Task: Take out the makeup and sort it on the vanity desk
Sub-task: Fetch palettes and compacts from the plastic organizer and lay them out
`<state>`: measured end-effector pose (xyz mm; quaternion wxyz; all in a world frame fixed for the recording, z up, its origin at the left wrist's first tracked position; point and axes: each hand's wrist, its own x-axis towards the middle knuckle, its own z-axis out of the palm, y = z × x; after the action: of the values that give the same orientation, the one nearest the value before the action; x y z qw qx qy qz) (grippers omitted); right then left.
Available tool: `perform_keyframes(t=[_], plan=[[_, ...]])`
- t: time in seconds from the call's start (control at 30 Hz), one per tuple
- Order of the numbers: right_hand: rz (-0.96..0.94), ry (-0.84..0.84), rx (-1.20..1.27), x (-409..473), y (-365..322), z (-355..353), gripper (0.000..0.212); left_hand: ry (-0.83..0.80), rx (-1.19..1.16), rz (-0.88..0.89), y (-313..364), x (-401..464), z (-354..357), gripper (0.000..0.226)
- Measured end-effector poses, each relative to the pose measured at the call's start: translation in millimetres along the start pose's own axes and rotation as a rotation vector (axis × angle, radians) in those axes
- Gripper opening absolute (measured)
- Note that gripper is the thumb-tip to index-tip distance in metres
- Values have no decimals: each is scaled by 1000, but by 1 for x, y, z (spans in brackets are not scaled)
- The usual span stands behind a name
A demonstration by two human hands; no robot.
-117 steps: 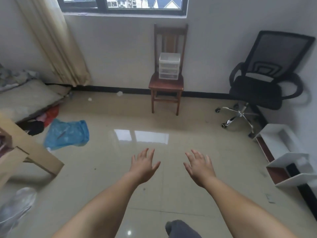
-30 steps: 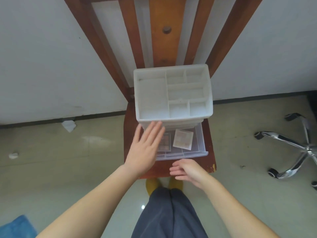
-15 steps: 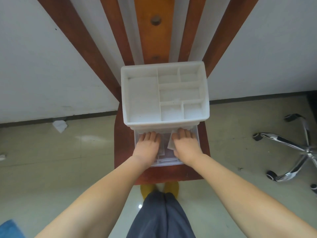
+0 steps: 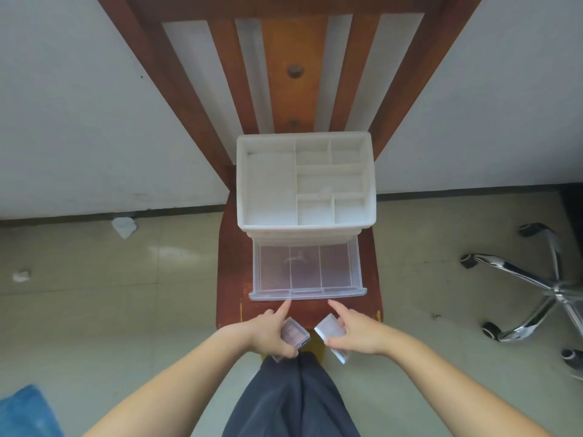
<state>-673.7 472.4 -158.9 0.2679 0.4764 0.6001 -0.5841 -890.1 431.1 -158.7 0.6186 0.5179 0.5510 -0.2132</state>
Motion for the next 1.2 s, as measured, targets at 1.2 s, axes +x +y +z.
perform_keyframes(t=[1.2], plan=[[-335,351,-556,-53,-121,-41,66,776,-150,-9,1,-90,-9,77]])
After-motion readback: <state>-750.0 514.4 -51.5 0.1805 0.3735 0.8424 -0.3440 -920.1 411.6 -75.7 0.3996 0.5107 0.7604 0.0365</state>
